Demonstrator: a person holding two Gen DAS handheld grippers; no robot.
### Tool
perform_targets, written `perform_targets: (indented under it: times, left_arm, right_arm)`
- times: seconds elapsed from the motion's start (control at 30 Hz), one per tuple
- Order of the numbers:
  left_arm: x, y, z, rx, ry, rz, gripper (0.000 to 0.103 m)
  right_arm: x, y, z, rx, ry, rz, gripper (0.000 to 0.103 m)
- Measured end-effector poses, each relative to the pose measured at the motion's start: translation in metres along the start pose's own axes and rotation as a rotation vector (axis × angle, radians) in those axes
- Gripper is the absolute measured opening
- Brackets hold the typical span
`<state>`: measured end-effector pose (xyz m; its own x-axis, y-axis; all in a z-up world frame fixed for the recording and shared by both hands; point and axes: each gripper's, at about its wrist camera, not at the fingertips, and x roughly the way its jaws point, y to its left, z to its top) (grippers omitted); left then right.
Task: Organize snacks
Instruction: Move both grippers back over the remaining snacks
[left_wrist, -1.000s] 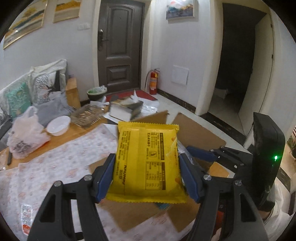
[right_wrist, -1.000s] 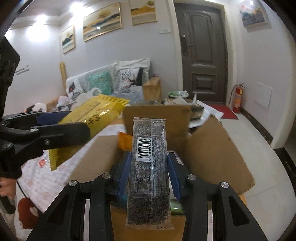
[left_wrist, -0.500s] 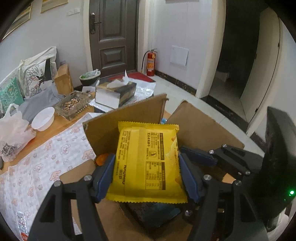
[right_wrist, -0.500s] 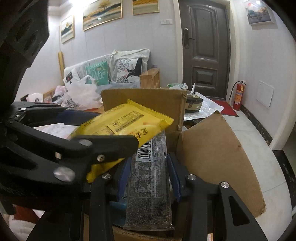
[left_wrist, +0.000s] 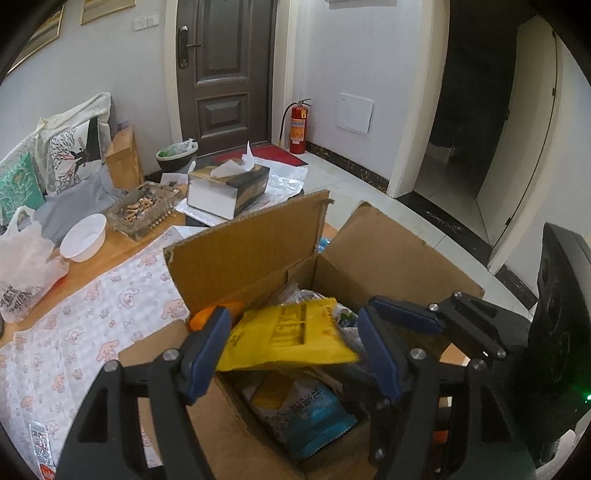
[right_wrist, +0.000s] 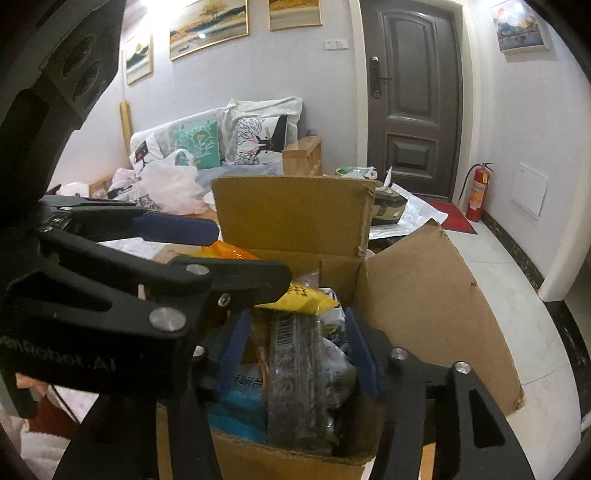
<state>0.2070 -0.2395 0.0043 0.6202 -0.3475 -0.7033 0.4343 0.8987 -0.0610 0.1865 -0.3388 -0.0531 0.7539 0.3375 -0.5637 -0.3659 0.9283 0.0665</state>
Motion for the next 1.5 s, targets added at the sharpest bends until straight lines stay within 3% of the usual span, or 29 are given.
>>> perform_targets:
  times: [0.13,0.53,1.0,1.33,1.5]
  left_arm:
    - [-0.007,0.002,-0.002,-0.004,-0.01,0.007,0.071]
    - [-0.064,0.026,-0.018,-0.052,-0.088,0.032,0.071]
    - [-0.159,0.11,-0.091,-0.171,-0.181,0.123,0.072]
    - [-0.182,0.198,-0.17,-0.273,-0.165,0.183,0.072]
    - [-0.167,0.238,-0.2,-0.313,-0.123,0.184,0.072]
  right_arm:
    - [-0.008,0.002,0.0,0.001,-0.011,0.004,0.058]
    - [-0.035,0.025,0.006,-0.018,-0.039,0.015,0.063]
    - [-0.057,0.135,0.011,-0.109,-0.057,0.179,0.063]
    - [0.003,0.245,0.001,-0.239,0.099,0.298,0.063]
    - [0.056,0.27,-0.009,-0.231,0.212,0.325,0.063]
